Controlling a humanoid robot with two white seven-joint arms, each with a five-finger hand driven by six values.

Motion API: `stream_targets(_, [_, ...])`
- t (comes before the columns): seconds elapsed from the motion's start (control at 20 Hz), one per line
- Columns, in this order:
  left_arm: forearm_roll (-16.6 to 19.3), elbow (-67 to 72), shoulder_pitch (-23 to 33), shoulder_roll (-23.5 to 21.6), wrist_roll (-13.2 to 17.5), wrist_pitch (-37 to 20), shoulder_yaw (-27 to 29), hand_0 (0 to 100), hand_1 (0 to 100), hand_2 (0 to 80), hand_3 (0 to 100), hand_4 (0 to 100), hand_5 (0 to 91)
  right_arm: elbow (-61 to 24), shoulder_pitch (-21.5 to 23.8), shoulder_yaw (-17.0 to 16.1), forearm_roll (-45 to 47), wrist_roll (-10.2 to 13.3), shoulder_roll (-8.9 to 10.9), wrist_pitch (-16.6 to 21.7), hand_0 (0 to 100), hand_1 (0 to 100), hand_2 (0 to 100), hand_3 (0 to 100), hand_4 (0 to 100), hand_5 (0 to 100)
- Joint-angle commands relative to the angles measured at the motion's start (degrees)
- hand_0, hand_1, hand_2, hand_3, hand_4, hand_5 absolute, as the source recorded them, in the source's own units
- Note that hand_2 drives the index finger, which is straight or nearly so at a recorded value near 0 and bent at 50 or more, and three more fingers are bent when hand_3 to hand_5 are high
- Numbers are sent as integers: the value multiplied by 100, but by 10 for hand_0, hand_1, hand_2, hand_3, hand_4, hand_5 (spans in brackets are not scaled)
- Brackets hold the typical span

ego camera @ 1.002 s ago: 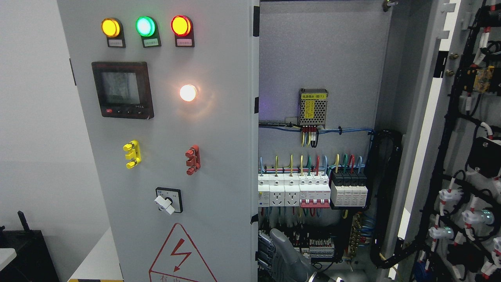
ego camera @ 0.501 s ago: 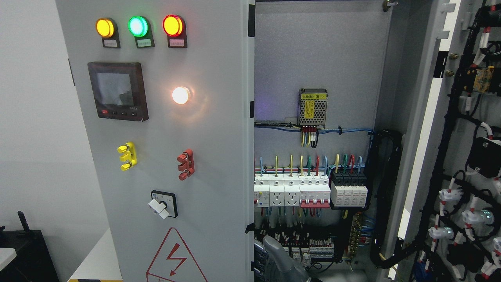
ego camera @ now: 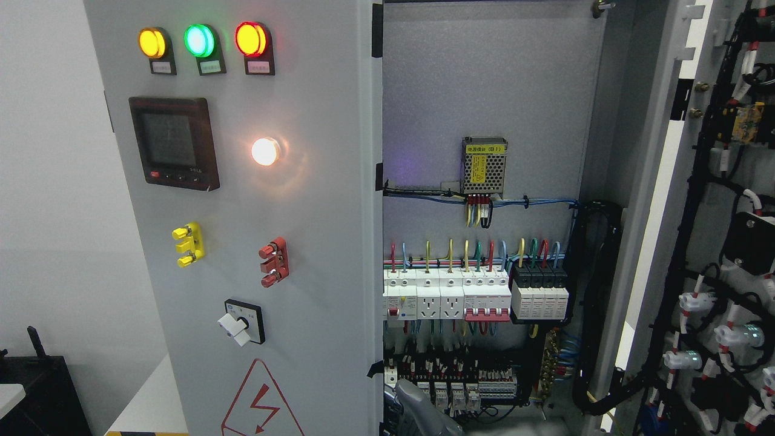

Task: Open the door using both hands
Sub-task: 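Pull the door edge outward with the right hand, swinging it open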

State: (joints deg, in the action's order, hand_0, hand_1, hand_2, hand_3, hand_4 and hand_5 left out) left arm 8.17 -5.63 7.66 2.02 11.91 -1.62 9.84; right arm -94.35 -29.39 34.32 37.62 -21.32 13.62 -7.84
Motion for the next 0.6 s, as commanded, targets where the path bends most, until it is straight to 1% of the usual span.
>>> stream_targets(0.0, [0, 9, -1, 0, 4, 4, 9, 0, 0, 0, 0, 32, 0, -348, 127, 294, 0, 5, -26, 1, 0, 0, 0, 0, 0, 0])
stream_targets(0.35, [0, 0, -1, 0, 4, 4, 0, 0, 0, 0, 0, 32, 0, -471, 267, 461, -9, 5, -52, 19, 0, 0, 0, 0, 0, 0])
stream_targets(0.55, [0, 0, -1, 0, 4, -5, 0, 0, 0, 0, 0, 32, 0, -558, 276, 514, 0, 5, -79, 28, 0, 0, 0, 0, 0, 0])
